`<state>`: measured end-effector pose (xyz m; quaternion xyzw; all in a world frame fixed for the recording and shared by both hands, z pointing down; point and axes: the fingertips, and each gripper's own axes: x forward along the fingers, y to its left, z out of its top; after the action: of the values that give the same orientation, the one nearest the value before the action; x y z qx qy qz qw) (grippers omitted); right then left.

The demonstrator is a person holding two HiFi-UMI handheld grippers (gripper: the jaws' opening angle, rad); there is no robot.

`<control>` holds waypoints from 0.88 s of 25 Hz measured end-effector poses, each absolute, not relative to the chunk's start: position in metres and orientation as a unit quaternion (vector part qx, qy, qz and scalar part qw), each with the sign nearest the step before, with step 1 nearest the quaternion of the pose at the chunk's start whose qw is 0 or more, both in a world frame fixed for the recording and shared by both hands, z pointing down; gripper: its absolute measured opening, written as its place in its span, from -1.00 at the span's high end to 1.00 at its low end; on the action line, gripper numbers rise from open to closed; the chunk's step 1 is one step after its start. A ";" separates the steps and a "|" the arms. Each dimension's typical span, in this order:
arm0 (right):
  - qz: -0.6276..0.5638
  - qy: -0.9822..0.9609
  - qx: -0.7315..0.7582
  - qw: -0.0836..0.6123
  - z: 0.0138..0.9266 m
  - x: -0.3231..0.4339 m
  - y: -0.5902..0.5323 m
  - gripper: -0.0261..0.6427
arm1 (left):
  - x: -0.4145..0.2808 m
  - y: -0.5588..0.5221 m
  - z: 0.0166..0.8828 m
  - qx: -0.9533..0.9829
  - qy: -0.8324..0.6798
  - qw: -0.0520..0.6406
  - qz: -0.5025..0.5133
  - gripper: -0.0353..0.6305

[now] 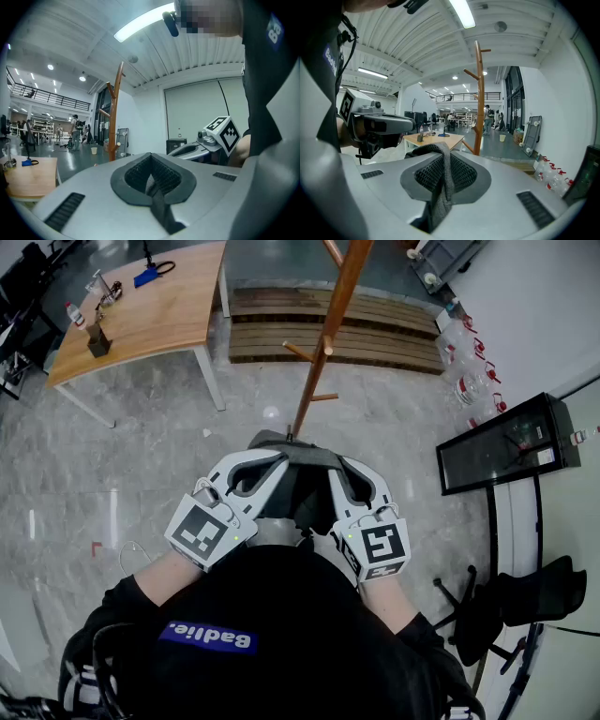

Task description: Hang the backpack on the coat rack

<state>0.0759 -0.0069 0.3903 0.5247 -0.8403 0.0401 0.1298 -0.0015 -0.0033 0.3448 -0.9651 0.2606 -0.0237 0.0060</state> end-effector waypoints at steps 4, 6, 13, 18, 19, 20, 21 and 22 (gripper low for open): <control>0.042 -0.842 0.522 0.131 0.391 0.071 -0.004 0.80 | -0.005 -0.001 0.345 -0.965 0.260 0.007 -0.026 0.87; 0.043 -0.841 0.523 0.132 0.391 0.066 -0.003 0.80 | -0.009 0.000 0.347 -0.965 0.259 0.007 -0.029 0.87; 0.047 -0.839 0.526 0.131 0.392 0.054 -0.002 0.80 | -0.021 0.003 0.346 -0.968 0.249 0.011 -0.028 0.87; 0.038 -0.835 0.530 0.141 0.382 0.048 -0.016 0.79 | -0.038 0.001 0.340 -0.970 0.242 0.012 -0.015 0.87; 0.034 -0.835 0.530 0.144 0.378 0.046 -0.021 0.79 | -0.042 -0.001 0.338 -0.970 0.241 0.013 -0.012 0.87; 0.031 -0.835 0.529 0.147 0.375 0.045 -0.026 0.79 | -0.045 -0.003 0.336 -0.971 0.240 0.013 -0.010 0.87; 0.029 -0.835 0.529 0.149 0.372 0.046 -0.032 0.79 | -0.047 -0.006 0.335 -0.971 0.239 0.014 -0.009 0.87; 0.028 -0.835 0.528 0.150 0.370 0.049 -0.038 0.79 | -0.045 -0.008 0.335 -0.971 0.238 0.016 -0.009 0.87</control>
<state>0.0490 -0.0377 0.3696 0.5285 -0.8352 0.0285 0.1496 -0.0453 -0.0081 0.3349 -0.9711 0.2381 -0.0092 0.0161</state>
